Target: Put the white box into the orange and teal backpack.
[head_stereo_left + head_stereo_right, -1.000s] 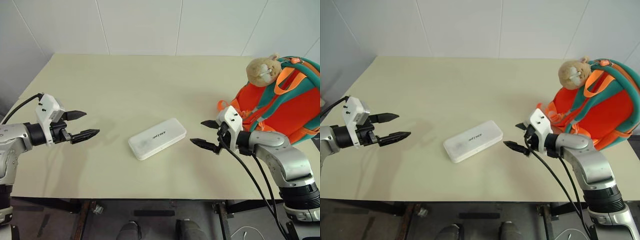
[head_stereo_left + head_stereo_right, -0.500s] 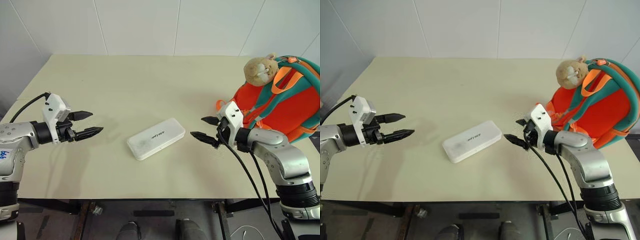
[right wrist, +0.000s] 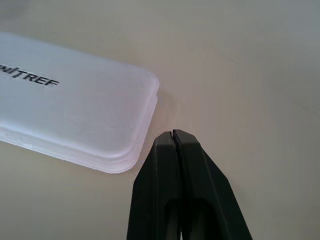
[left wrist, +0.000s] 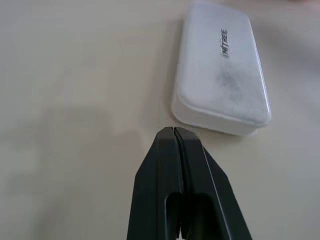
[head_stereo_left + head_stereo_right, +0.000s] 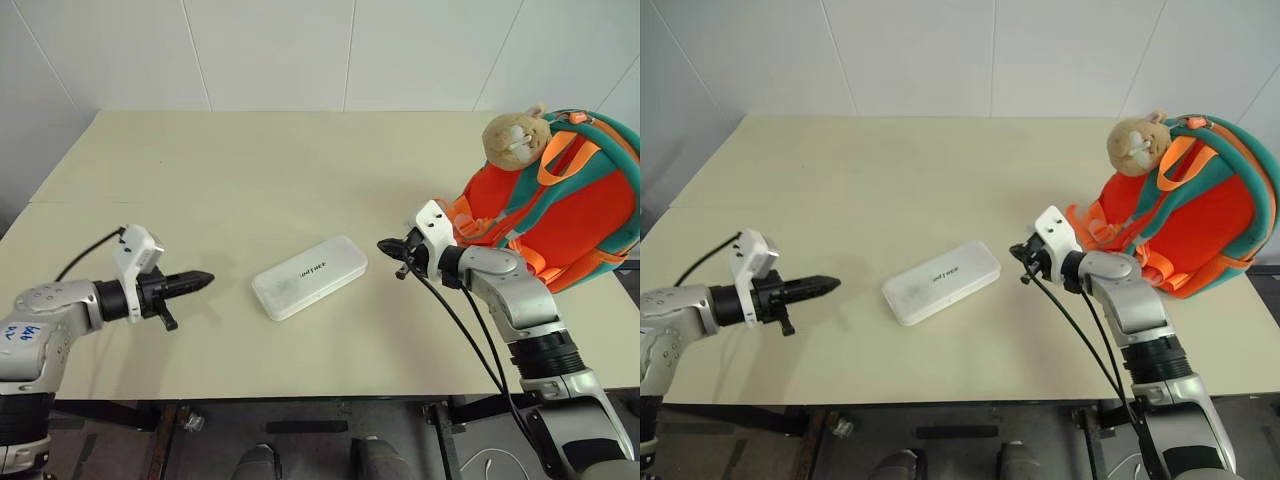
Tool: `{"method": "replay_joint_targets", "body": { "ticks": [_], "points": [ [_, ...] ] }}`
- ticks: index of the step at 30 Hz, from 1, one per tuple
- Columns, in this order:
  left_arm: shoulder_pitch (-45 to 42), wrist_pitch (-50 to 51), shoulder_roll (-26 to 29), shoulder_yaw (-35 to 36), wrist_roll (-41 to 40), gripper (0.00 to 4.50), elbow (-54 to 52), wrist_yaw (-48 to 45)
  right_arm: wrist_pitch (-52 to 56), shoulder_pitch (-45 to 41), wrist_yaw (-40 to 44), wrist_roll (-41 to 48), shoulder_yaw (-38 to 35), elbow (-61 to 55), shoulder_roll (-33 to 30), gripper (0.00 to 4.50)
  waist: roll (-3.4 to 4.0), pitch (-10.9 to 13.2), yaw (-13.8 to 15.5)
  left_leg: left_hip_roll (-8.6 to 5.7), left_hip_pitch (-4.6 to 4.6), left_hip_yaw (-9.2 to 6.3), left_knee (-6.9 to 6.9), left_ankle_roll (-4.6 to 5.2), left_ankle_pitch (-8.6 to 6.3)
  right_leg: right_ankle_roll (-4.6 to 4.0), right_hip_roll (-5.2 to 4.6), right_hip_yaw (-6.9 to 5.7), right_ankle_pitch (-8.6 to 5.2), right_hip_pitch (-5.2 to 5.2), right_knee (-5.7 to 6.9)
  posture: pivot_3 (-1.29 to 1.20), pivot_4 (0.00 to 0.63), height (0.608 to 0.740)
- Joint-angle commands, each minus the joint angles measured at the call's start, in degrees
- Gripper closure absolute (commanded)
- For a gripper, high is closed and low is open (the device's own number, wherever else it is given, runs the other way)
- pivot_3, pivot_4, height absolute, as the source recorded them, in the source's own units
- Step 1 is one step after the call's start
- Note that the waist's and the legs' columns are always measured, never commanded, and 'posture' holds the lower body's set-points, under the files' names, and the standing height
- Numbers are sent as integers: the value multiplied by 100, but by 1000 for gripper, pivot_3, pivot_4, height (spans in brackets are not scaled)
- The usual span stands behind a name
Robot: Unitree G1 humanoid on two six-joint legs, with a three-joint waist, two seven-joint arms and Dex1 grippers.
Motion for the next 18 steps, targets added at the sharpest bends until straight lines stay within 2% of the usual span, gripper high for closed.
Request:
{"method": "replay_joint_targets", "body": {
  "ticks": [1,9,13,18],
  "points": [
    [95,360,-85,25,-271,4488,-331,98,-488,-368,-132,-265,47,526,197,4482,-1,0,-13,0,0,-1,1,0,0,0,0,-1,0,0,2,0,150,740],
    [-59,669,-482,-356,-307,4488,-146,259,-1133,-981,-226,-744,250,1934,810,4482,-2,-1,-84,0,1,0,7,-1,0,0,0,2,1,1,7,0,150,740],
    [-465,350,-784,-717,-34,4488,444,250,-1268,-1101,-36,-720,258,2186,1087,4482,-1,-1,-82,0,1,-1,9,-3,1,0,0,0,1,1,9,0,150,740],
    [-677,30,-923,-910,180,4488,893,159,-1243,-1084,151,-755,265,2062,1128,4482,-1,-1,-83,-1,1,1,13,-5,-1,1,-1,2,1,2,8,0,150,740]
  ]
}}
